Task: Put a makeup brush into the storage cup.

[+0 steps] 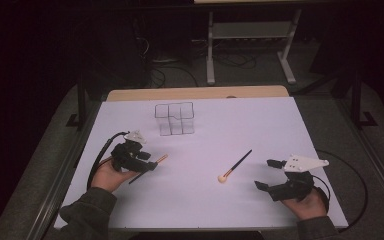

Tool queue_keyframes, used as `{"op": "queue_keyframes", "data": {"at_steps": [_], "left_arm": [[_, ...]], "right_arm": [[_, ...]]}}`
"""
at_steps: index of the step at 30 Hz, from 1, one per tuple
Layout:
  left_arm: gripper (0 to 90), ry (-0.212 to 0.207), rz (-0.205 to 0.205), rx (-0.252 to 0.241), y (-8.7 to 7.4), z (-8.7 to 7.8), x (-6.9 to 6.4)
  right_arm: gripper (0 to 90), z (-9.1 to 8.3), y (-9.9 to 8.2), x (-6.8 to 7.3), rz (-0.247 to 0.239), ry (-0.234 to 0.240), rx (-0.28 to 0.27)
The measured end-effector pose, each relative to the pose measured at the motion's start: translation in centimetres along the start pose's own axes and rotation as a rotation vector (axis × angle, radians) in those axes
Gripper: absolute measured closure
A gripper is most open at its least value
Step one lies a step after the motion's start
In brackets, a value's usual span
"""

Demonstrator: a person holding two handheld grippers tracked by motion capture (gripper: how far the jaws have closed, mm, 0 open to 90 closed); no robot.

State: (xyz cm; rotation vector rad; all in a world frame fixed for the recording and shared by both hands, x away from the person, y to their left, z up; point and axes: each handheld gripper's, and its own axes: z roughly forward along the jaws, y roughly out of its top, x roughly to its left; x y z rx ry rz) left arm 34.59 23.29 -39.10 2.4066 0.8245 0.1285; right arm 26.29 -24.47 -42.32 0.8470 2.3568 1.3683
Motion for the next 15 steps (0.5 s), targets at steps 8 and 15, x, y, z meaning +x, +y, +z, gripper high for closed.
{"op": "queue_keyframes", "data": {"at_steps": [8,15], "left_arm": [[51.9,-0.003,-0.029,0.032,0.2,1.0,0.5],[56.3,-0.005,-0.053,0.056,0.4,1.8,0.8]], "right_arm": [[13.9,0.0,0.0,0.0,-0.004,0.002,0.0],[13.9,0.1,0.0,0.0,-0.006,0.005,0.006]]}}
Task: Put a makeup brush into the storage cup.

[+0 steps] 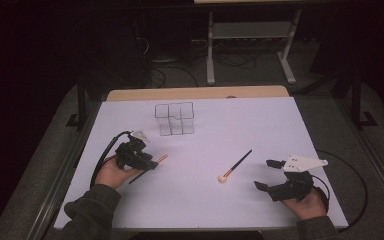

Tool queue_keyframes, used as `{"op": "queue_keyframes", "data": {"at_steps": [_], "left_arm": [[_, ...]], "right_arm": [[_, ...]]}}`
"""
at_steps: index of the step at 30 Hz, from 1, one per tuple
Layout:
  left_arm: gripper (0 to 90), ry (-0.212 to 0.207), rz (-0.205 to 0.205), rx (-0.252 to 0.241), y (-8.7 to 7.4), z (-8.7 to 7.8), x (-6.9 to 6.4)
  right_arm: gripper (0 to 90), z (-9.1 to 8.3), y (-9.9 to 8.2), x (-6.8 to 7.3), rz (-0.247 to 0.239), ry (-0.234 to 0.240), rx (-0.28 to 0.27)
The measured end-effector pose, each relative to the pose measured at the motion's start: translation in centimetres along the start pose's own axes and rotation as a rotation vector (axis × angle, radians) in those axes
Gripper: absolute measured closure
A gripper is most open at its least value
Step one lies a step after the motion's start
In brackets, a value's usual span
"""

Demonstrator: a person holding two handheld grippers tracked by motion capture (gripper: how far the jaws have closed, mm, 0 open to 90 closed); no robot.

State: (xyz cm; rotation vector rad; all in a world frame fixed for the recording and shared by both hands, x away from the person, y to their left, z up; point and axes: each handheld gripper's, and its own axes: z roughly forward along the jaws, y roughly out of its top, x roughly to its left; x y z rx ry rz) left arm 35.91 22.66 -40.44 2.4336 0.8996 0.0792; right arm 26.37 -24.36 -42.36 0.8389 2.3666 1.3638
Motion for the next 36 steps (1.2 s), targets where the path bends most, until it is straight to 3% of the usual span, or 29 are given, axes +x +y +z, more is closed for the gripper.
{"op": "queue_keyframes", "data": {"at_steps": [8,18,26,36], "left_arm": [[60.8,0.007,0.01,0.047,0.2,0.6,0.5],[66.6,0.017,-0.017,0.082,0.3,1.3,0.7],[70.1,0.039,0.005,0.114,1.3,1.6,0.4],[72.7,0.052,0.01,0.146,1.3,1.9,0.4]], "right_arm": [[13.9,0.0,0.0,0.0,0.0,0.006,0.004],[13.9,0.1,0.0,0.0,-0.001,0.007,0.007],[13.9,0.1,0.0,0.0,-0.002,0.009,0.007],[13.9,0.1,0.0,0.0,-0.003,0.012,0.009]]}}
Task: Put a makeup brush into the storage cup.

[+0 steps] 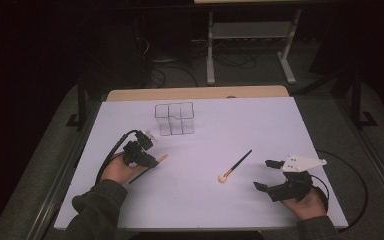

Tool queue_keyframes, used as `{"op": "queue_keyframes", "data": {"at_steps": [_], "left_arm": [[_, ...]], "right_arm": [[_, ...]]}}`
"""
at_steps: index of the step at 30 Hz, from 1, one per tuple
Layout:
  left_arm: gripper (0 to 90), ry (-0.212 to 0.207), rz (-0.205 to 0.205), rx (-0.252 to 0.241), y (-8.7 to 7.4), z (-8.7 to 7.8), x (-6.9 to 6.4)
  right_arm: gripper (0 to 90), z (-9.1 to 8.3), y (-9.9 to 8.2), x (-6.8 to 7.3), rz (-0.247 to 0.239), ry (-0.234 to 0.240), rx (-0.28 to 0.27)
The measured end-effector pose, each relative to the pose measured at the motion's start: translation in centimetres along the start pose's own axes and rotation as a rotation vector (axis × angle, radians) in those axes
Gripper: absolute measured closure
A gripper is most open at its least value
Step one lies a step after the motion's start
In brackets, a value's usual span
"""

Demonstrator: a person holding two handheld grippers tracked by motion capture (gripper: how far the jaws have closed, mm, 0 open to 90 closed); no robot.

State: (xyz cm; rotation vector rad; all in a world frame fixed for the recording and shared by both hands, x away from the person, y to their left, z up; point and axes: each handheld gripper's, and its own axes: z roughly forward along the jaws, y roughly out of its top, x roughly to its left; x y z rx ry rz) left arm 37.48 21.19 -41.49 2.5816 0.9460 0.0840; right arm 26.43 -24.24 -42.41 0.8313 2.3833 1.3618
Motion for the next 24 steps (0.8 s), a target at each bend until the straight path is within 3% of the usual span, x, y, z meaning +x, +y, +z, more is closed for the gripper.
{"op": "queue_keyframes", "data": {"at_steps": [16,24], "left_arm": [[82.4,0.051,0.023,0.028,0.16,0.55,-0.18],[83.3,0.057,0.032,0.045,0.4,0.56,-0.25]], "right_arm": [[13.9,0.15,0.04,0.04,-0.007,0.001,0.006],[13.9,0.24,0.06,0.12,-0.007,0.002,0.012]]}}
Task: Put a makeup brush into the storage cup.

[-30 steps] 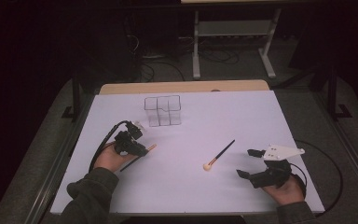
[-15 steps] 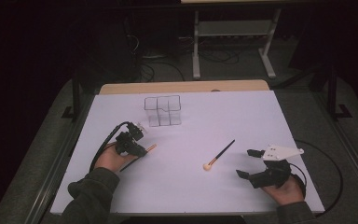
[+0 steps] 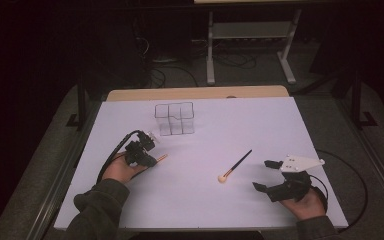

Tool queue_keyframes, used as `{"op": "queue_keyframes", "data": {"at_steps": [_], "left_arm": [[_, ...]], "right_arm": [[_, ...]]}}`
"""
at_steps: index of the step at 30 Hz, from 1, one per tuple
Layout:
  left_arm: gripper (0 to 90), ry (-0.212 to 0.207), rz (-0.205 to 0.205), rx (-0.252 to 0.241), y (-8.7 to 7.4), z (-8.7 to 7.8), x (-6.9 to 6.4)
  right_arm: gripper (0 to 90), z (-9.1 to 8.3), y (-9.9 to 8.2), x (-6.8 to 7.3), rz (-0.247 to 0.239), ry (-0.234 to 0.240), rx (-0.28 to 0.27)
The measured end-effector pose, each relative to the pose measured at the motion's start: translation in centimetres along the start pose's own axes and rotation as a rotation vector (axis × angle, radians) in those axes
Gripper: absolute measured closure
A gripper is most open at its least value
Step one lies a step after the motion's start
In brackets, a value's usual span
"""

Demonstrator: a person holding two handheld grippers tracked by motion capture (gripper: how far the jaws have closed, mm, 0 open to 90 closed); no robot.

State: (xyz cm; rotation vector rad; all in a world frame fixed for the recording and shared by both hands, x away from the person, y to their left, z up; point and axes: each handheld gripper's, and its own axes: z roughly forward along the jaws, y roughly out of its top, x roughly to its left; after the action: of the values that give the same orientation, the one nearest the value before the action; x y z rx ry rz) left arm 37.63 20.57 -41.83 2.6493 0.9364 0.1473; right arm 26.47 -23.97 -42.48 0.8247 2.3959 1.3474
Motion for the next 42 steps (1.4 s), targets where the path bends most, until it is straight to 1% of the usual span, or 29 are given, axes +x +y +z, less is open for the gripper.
{"op": "queue_keyframes", "data": {"at_steps": [3,4,6,9,11,12,15,16,17,19,22,25,26,27,30,31,32,34,35,39,40,41,42], "left_arm": [[83.4,-0.001,0.0,0.0,0.0,0.0,0.0],[83.4,-0.005,-0.006,-0.003,0.0,0.0,0.0],[83.4,-0.004,0.0,-0.002,0.0,-0.1,0.1],[83.5,-0.01,-0.009,-0.007,-0.2,-0.2,0.3],[83.5,-0.018,-0.022,-0.015,-0.2,-0.4,0.2],[83.5,-0.017,-0.013,-0.015,-0.2,-0.6,0.3],[83.5,-0.016,-0.019,-0.025,-0.2,-1.1,0.3],[83.5,-0.012,-0.004,-0.028,-0.2,-1.3,0.4],[83.5,-0.018,-0.01,-0.04,-0.2,-1.7,0.3],[83.5,-0.022,-0.01,-0.044,-0.2,-1.9,0.3],[83.5,-0.03,0.001,-0.056,-0.1,-2.6,0.3],[83.5,-0.039,-0.004,-0.086,-0.2,-3.1,0.1],[83.5,-0.039,-0.003,-0.084,-0.2,-3.3,0.1],[83.5,-0.043,-0.008,-0.092,-0.2,-3.4,0.0],[83.5,-0.046,-0.001,-0.102,-0.2,-3.9,0.0],[83.5,-0.049,0.007,-0.099,-0.2,-4.0,0.0],[83.5,-0.056,-0.008,-0.111,-0.2,-4.1,-0.1],[83.5,-0.064,0.0,-0.118,-0.3,-4.3,-0.1],[83.5,-0.065,-0.003,-0.132,-0.3,-4.4,-0.2],[83.5,-0.072,0.008,-0.14,-0.3,-4.8,-0.4],[83.5,-0.077,0.021,-0.141,-0.2,-4.9,-0.4],[83.5,-0.08,0.015,-0.151,-0.3,-5.0,-0.5],[83.5,-0.085,0.022,-0.159,-0.2,-5.2,-0.6]], "right_arm": [[13.9,0.0,0.0,0.0,0.0,0.0,0.001],[13.9,0.0,0.0,0.0,0.001,0.0,0.002],[13.9,0.0,0.0,0.0,0.001,0.001,0.005],[13.9,0.1,0.0,-0.1,0.001,0.001,0.007],[13.9,0.1,0.0,-0.1,-0.001,0.0,0.008],[13.9,0.1,0.0,-0.1,-0.002,0.0,0.008],[13.9,0.1,0.0,-0.1,0.0,0.001,0.009],[13.9,0.1,0.0,-0.1,0.0,0.0,0.009],[13.9,0.1,0.0,-0.1,0.002,0.002,0.007],[13.9,0.1,0.0,-0.1,0.003,0.002,0.007],[13.9,0.1,0.0,-0.1,0.006,0.002,0.007],[13.9,0.1,0.0,-0.1,0.008,0.004,0.009],[13.9,0.2,0.0,0.0,0.012,0.006,0.012],[13.9,0.2,0.0,0.0,0.013,0.008,0.014],[13.9,0.3,0.0,0.0,0.007,0.008,0.016],[13.9,0.3,0.0,0.0,0.006,0.01,0.019],[13.9,0.3,0.1,0.0,0.006,0.01,0.022],[13.9,0.3,0.1,0.1,0.006,0.009,0.022],[13.9,0.3,0.1,0.1,0.007,0.009,0.022],[13.9,0.4,0.1,0.1,0.006,0.01,0.022],[13.9,0.4,0.1,0.1,0.004,0.009,0.023],[13.9,0.4,0.1,0.1,0.004,0.009,0.023],[13.9,0.4,0.1,0.1,0.003,0.009,0.023]]}}
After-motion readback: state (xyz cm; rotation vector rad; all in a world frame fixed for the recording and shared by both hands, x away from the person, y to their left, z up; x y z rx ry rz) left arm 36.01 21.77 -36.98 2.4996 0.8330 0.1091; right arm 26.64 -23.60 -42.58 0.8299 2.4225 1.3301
